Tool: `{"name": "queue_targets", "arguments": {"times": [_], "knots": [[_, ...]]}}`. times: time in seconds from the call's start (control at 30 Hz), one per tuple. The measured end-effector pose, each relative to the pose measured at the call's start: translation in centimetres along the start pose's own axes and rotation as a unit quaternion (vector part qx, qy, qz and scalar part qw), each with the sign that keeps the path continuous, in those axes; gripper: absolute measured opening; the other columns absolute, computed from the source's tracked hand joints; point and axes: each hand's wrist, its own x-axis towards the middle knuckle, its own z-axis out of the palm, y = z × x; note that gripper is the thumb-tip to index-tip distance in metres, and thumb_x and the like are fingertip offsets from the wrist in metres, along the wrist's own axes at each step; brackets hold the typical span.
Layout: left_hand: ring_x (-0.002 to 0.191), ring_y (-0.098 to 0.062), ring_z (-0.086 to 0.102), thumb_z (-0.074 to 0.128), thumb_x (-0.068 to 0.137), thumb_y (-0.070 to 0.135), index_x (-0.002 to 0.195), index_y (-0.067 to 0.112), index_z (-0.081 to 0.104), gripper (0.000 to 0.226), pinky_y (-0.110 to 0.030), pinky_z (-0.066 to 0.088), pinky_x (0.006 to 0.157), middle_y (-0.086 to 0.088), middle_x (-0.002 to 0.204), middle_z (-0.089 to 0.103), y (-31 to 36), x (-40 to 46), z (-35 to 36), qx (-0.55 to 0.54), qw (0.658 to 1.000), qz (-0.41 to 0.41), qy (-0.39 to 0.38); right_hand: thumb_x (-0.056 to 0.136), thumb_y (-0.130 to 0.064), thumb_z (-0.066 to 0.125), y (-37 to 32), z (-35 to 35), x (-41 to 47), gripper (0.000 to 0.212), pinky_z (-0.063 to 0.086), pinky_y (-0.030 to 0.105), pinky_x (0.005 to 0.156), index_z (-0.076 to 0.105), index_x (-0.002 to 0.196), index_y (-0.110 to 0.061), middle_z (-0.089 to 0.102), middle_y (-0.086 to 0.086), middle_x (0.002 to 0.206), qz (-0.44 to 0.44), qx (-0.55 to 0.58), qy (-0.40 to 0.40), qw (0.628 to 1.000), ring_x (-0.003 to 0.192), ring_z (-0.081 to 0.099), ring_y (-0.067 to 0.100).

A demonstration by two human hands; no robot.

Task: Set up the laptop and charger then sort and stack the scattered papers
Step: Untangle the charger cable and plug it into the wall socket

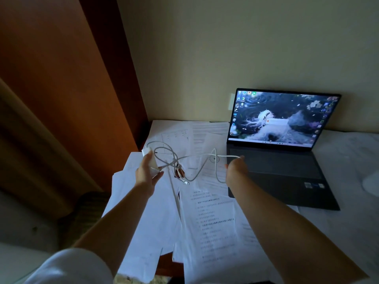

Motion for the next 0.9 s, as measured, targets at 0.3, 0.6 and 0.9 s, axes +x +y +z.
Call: {"name": "queue_targets", "arguments": {"times": [0.3, 0.6, 0.9], "knots": [[0.088, -0.023, 0.056, 0.066, 0.087, 0.017, 0.111, 0.011, 0.059, 0.025, -0.034, 0.049, 0.076, -0.014, 0.104, 0.056, 0.8, 2.9, 0.4, 0.246, 0.954, -0.004, -0.174, 0.081, -0.019, 0.074, 2.3, 1.9, -2.4, 0.05, 0.054, 0.035, 0.079, 0.048, 0.123, -0.012, 0.051, 0.009, 0.125, 0.081, -0.502, -0.324, 0.798, 0.098, 0.058, 0.021], [0.102, -0.029, 0.057, 0.085, 0.042, 0.019, 0.127, 0.015, 0.053, 0.09, -0.029, 0.049, 0.075, -0.015, 0.119, 0.057, 0.0, 6.4, -2.1, 0.452, 0.847, -0.061, -0.273, 0.093, -0.02, 0.05, 3.7, 4.3, 0.1, 0.03, 0.045, 0.036, 0.088, 0.056, 0.116, -0.002, 0.059, 0.013, 0.114, -0.471, -0.474, -0.067, 0.741, 0.109, 0.055, 0.03], [0.108, -0.023, 0.048, 0.084, 0.06, 0.0, 0.139, 0.025, 0.036, 0.096, -0.02, 0.047, 0.072, -0.003, 0.123, 0.047, -0.7, 7.0, -3.1, 0.586, 0.762, 0.059, -0.268, 0.092, -0.027, 0.048, 5.2, 7.4, 0.7, 0.022, 0.044, 0.026, 0.063, 0.054, 0.078, -0.011, 0.057, 0.002, 0.073, -0.243, -0.666, -0.157, 0.688, 0.076, 0.063, 0.026]]}}
